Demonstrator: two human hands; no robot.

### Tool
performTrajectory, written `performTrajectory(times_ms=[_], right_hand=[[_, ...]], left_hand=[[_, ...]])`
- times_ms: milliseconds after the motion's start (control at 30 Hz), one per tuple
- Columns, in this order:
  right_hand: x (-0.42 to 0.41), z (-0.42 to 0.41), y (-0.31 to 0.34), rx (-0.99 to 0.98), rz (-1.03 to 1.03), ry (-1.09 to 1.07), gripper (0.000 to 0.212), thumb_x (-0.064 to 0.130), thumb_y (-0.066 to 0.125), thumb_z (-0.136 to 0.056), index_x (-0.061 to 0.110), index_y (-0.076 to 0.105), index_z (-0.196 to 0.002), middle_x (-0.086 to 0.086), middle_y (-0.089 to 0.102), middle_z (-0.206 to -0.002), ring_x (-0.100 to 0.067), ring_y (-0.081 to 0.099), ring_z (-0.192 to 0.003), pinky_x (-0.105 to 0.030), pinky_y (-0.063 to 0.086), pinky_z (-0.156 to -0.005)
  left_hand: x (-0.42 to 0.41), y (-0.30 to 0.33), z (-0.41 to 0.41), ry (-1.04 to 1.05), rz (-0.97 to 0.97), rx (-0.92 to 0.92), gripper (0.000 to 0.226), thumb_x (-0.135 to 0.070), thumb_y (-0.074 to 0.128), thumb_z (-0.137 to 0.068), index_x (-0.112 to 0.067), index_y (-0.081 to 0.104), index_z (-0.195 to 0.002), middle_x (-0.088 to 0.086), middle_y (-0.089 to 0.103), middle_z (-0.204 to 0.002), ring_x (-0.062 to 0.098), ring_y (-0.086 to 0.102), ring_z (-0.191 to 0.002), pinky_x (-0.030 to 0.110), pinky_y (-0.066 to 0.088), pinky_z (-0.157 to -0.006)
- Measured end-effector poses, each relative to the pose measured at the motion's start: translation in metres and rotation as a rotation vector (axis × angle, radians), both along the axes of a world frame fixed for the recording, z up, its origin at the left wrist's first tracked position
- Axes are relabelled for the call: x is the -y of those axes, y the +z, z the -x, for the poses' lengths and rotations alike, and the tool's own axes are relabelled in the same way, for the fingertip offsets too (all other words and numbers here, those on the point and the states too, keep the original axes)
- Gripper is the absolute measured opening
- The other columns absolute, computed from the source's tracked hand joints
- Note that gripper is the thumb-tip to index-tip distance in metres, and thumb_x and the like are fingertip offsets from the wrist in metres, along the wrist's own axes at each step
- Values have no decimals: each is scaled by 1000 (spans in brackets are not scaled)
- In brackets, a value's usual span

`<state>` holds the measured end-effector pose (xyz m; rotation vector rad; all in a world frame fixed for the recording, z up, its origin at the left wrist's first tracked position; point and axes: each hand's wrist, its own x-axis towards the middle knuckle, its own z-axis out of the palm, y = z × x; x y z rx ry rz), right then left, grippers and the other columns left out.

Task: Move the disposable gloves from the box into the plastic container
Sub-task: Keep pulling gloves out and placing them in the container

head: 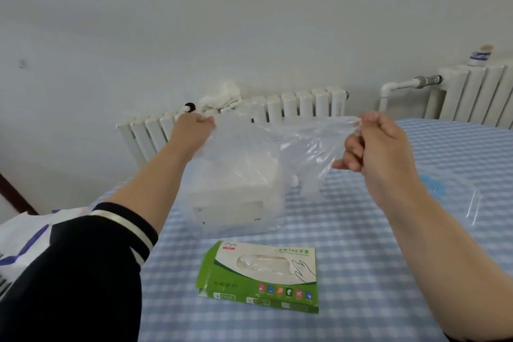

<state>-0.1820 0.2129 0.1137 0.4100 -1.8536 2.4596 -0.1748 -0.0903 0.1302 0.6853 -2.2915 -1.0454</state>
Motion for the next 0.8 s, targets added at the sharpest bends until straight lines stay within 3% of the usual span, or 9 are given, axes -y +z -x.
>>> performTrajectory(times_ms=[100, 167, 267, 367, 467, 534, 600, 667, 801], right_hand=[[2, -2, 1, -19, -12, 102, 20, 18, 37, -104, 13, 46, -86, 6, 33, -47, -12, 30, -41, -31, 55, -52], [4, -5, 2, -68, 69, 101, 26, 16, 38, -104, 14, 45, -79, 7, 32, -47, -10, 29, -41, -25, 49, -46], [5, -13, 5, -153, 290, 28, 34, 10, 32, -104, 16, 41, -71, 10, 36, -49, -5, 30, -42, -16, 33, -39], [4, -20, 6, -231, 391, -41, 36, 9, 29, -102, 18, 36, -68, 12, 36, -51, -5, 28, -44, -16, 28, -39], [4, -22, 6, -267, 423, -94, 35, 10, 28, -102, 18, 34, -68, 11, 35, -52, -7, 26, -46, -17, 26, -40], [6, -23, 6, -273, 423, -114, 35, 12, 28, -103, 18, 35, -68, 12, 35, -52, -6, 28, -45, -16, 27, -40], [8, -24, 6, -283, 422, -121, 35, 13, 29, -103, 18, 35, -69, 12, 36, -52, -5, 30, -45, -16, 28, -40], [9, -26, 5, -292, 413, -116, 34, 14, 29, -103, 18, 36, -69, 12, 36, -52, -4, 30, -44, -16, 28, -40], [11, -30, 4, -294, 390, -85, 35, 14, 29, -105, 16, 35, -70, 11, 36, -54, -4, 30, -44, -15, 30, -40]], left_hand=[[14, -20, -5, 108, 300, 150, 31, -25, 47, -99, -13, 44, -71, 2, 47, -68, 28, 50, -75, 30, 33, -65], [16, -29, -11, 130, 443, 246, 21, -25, 44, -100, -9, 52, -91, 7, 56, -83, 33, 56, -88, 32, 36, -69], [17, -37, -20, 148, 657, 440, 35, -29, 46, -101, -4, 42, -126, 14, 60, -103, 33, 57, -91, 36, 40, -68], [17, -42, -28, 185, 780, 502, 41, -30, 48, -100, -4, 37, -130, 12, 55, -97, 30, 55, -82, 36, 39, -63], [9, -38, -32, 202, 980, 425, 46, -35, 53, -97, -8, 43, -133, 14, 50, -123, 33, 51, -106, 39, 43, -71], [-1, -26, -33, -13, 874, 369, 43, -38, 53, -97, -19, 47, -135, 10, 43, -137, 33, 43, -122, 44, 43, -93], [-12, -12, -32, -360, 583, 519, 46, -46, 54, -95, -33, 45, -138, 2, 33, -150, 27, 34, -136, 43, 29, -113], [-26, -8, -26, -587, 419, 743, 57, -52, 53, -94, -39, 34, -147, -6, 20, -159, 19, 23, -145, 38, 19, -118], [-46, -26, -4, -596, 448, 961, 62, -42, 49, -100, -35, 18, -154, -4, 6, -163, 19, 13, -149, 37, 14, -117]])
